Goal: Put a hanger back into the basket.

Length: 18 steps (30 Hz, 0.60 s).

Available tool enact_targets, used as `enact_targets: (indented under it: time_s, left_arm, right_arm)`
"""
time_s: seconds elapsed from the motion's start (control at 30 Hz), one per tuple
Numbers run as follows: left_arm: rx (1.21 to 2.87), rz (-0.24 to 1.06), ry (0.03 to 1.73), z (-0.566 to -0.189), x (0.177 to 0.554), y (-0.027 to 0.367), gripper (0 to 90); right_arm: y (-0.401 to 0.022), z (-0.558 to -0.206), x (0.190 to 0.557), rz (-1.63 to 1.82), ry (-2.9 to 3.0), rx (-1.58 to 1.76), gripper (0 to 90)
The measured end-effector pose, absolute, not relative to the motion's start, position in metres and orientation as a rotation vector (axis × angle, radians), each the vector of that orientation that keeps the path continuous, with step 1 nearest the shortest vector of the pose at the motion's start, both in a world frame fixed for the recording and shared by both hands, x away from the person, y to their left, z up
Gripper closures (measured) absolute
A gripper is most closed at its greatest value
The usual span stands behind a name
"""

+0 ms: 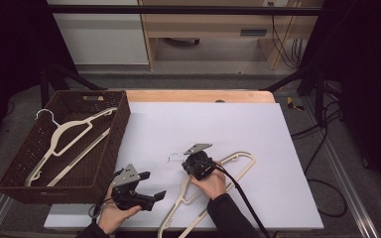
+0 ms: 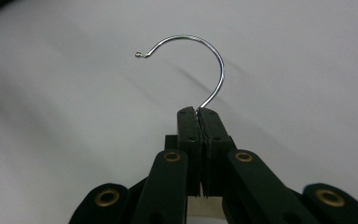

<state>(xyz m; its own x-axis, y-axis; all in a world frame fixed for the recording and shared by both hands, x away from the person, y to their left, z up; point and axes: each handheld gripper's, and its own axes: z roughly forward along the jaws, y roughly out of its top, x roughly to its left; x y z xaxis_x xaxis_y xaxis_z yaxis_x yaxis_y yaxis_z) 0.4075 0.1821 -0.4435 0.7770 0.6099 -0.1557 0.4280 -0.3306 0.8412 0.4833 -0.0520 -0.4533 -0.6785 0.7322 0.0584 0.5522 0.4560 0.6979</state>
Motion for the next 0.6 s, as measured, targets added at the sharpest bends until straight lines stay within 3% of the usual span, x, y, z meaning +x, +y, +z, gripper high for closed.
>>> enact_targets:
  time_s: [0.27, 0.6]
  left_arm:
    - [2.009, 0.142, 0.764, -0.443, 0.423, 0.149, 19.1]
    - [2.063, 0.038, 0.762, -0.452, 0.438, 0.113, 39.3]
  right_arm:
    - [-0.062, -0.434, 0.472, 1.119, 2.401, 1.039, 89.3]
    - [-0.075, -0.420, 0.460, 1.201, 2.366, 1.000, 89.3]
